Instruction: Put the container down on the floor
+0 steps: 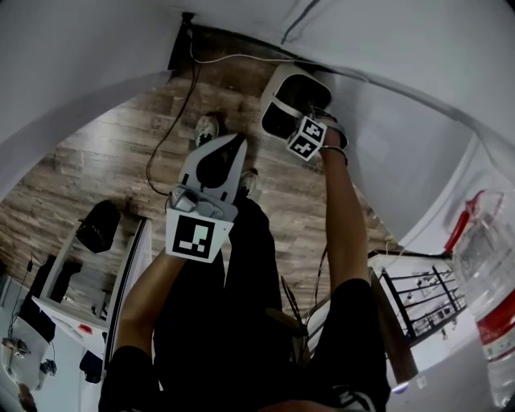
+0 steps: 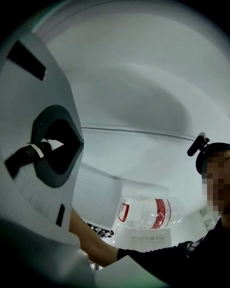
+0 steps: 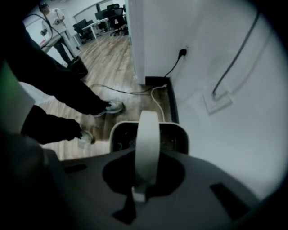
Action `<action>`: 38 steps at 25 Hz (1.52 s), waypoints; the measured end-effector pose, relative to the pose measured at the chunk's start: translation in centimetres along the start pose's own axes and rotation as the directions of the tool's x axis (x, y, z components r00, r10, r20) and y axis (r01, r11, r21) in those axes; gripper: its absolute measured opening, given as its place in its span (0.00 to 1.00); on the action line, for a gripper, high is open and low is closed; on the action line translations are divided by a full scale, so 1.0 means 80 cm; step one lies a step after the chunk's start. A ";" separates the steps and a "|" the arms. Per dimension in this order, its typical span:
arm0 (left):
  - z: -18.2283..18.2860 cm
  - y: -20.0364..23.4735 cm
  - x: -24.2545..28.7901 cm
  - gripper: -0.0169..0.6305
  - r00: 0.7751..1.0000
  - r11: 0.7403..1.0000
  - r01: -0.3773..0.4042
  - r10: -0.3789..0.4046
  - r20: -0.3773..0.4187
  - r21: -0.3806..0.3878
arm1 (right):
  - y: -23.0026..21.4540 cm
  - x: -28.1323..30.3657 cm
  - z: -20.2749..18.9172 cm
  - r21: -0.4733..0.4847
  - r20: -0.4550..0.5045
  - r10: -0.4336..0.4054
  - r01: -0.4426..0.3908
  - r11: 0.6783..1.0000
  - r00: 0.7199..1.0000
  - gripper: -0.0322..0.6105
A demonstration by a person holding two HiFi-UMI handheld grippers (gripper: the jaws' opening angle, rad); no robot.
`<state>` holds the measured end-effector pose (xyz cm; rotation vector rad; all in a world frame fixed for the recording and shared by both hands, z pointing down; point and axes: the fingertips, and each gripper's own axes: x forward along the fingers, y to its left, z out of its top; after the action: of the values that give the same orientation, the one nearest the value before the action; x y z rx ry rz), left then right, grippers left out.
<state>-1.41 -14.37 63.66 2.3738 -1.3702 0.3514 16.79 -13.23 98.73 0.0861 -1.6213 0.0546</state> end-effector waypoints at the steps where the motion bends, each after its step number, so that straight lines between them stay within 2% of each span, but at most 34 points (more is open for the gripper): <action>1: -0.002 0.001 0.001 0.07 1.000 1.000 0.001 -0.001 -0.003 0.004 | -0.001 0.004 -0.001 0.001 -0.004 0.003 -0.003 1.000 1.000 0.10; 5: -0.007 0.010 0.004 0.07 1.000 1.000 -0.003 0.003 -0.012 0.008 | -0.002 0.019 -0.002 0.004 -0.016 0.022 -0.022 1.000 1.000 0.10; 12: -0.018 0.026 0.006 0.07 0.999 0.998 -0.041 0.040 -0.024 -0.046 | 0.000 0.042 -0.006 -0.009 -0.061 0.074 -0.075 0.997 0.995 0.10; 15: -0.020 0.031 0.007 0.07 0.999 0.998 -0.045 0.044 -0.021 -0.041 | -0.003 0.054 -0.007 -0.018 -0.079 0.082 -0.084 0.996 0.994 0.10; 20: -0.028 0.041 0.008 0.07 0.998 0.997 -0.057 0.056 -0.027 -0.043 | -0.020 0.069 -0.010 -0.052 -0.114 0.058 -0.065 0.997 0.992 0.10; 32: -0.038 0.040 0.008 0.07 0.997 0.997 -0.063 0.062 -0.036 -0.041 | -0.064 0.080 -0.017 -0.042 -0.173 0.007 -0.014 0.999 0.985 0.10; 38: -0.045 0.044 0.006 0.07 0.997 0.995 -0.068 0.065 -0.045 -0.071 | -0.082 0.077 -0.017 -0.062 -0.199 -0.031 0.019 0.998 0.979 0.10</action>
<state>-4.34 -14.74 67.75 2.2538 -1.4201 0.3627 18.41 -19.82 104.84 0.0532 -1.4192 -0.0049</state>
